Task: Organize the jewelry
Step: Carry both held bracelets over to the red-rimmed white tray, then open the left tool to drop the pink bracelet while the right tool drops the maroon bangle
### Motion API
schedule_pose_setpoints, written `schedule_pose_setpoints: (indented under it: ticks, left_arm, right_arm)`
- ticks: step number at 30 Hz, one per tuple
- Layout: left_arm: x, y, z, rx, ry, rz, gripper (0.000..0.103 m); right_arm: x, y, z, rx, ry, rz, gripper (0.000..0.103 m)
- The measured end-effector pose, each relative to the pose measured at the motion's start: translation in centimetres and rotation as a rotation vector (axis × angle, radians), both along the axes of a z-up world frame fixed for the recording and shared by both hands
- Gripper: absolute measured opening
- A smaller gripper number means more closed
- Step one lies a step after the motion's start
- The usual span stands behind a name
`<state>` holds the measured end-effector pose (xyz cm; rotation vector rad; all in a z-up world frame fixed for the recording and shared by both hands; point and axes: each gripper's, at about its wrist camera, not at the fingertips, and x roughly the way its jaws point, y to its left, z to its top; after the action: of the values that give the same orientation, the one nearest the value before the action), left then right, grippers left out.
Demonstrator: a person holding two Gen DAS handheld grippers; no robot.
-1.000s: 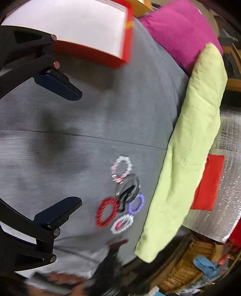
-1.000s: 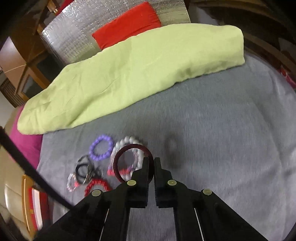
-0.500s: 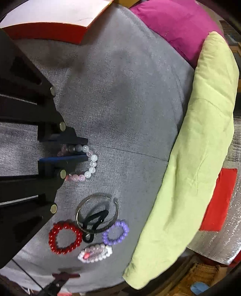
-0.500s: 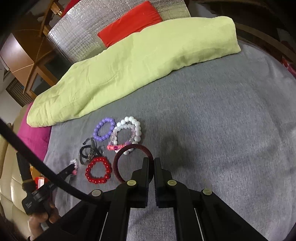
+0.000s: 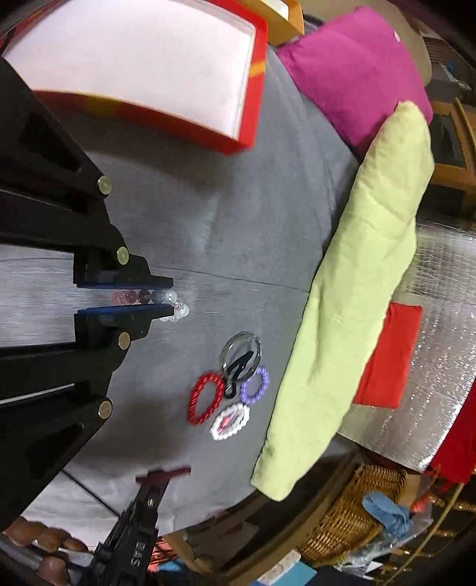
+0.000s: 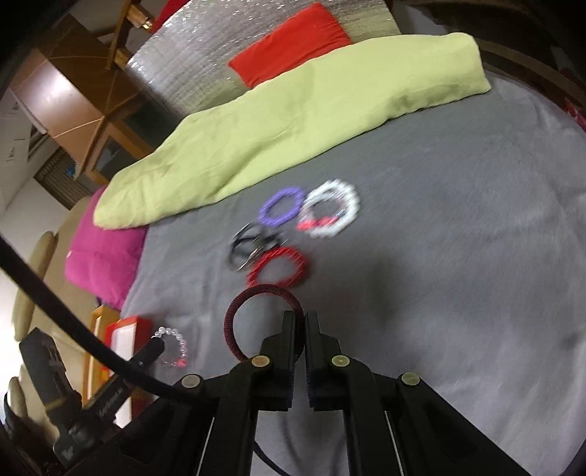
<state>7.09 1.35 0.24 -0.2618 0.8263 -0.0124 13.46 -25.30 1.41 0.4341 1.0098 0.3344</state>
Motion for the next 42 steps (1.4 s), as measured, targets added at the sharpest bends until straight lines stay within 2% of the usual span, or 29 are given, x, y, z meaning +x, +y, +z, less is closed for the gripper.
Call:
schedule_pose_setpoints:
  ticks: [6,10,16,22,33,42]
  left_arm:
    - [-5.3,1.7,0.9,0.000,-0.044,0.031,0.008]
    - [-7.3,3.2,0.9,0.016,-0.067,0.077,0.008]
    - [-9.2,6.8,1.6,0.023,-0.115,0.172,0.008]
    - [-10.4,11.0,1.7,0.043,-0.150,0.295,0.008]
    - [-11.2,18.4,-0.4,0.001,-0.094,0.514,0.008]
    - [-10.8,20.7,-1.0,0.009,-0.076,0.591,0.008]
  right_arm:
    - [-2.8,3.5,0.3,-0.021,0.003,0.057,0.005]
    - [-4.5,5.6,0.0,-0.053,0.001,0.098,0.005]
    - [-6.4,9.1,-0.4,-0.093,0.000,0.170,0.005]
    - [-7.1,14.0,0.9,-0.133,-0.041,0.260,0.005]
    - [-7.1,25.0,2.9,-0.222,-0.125,0.439,0.005]
    - [-5.2,30.7,1.8,-0.288,-0.131,0.515,0.005]
